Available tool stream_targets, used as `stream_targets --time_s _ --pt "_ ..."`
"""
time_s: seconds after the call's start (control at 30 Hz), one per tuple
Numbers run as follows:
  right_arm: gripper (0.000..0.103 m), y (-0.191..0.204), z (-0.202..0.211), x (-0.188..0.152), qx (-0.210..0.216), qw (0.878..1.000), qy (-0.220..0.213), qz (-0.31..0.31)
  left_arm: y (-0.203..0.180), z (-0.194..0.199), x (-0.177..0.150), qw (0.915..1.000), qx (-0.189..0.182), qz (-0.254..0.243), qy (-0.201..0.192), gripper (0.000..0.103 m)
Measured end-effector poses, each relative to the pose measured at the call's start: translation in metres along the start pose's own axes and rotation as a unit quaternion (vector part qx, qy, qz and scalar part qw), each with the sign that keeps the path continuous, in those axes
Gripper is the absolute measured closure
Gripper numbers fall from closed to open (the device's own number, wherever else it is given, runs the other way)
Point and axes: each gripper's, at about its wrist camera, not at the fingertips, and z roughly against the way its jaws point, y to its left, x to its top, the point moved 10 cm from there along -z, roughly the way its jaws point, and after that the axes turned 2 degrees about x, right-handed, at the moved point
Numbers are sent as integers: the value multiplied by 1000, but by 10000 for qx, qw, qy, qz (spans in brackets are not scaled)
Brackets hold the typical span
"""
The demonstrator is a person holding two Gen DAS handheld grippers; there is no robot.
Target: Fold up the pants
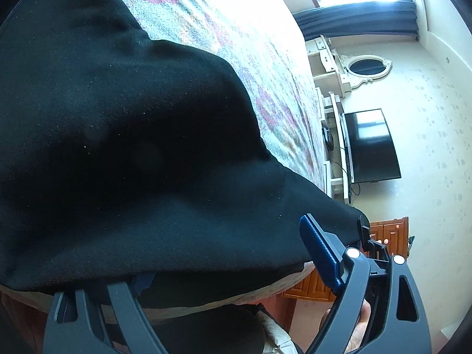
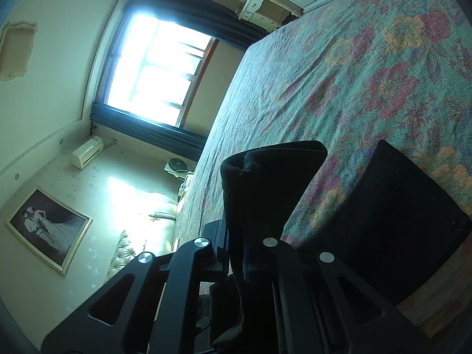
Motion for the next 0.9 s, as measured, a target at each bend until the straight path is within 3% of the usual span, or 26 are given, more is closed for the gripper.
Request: stream_targets --time_s 0.1,0.23,0.27,0.3,0.33,0.5,0.6,0.77,0.9 --pt "97 -7 8 -3 -71 10000 -1 -19 -3 -4 -3 9996 62 -273 -1 18" --pt "97 -21 20 -10 -189 9998 15 -71 -13 -7 -4 9988 -238 -435 -55 20" --pt "97 -25 23 -12 -241 9997 22 -80 -9 -5 -2 9991 -246 -333 -126 27" --pt "97 -30 26 -13 -291 9995 28 -96 -5 -6 -2 9995 -95 -281 -137 49" --pt "97 -35 29 -15 -344 9993 38 -108 -1 -8 -5 9995 81 -310 -42 55" --pt "97 -66 40 -24 -587 9979 105 -251 0 -14 -17 9982 307 -504 86 65" --pt "97 -90 45 -34 -753 9960 175 -439 2 -16 -18 9951 590 -783 101 79" --pt "93 -119 47 -50 -841 9933 337 -724 4 -15 -22 9925 693 -997 101 84" --pt "89 -124 51 -39 -745 9939 85 -808 -1 -13 -22 9898 794 -1183 71 84"
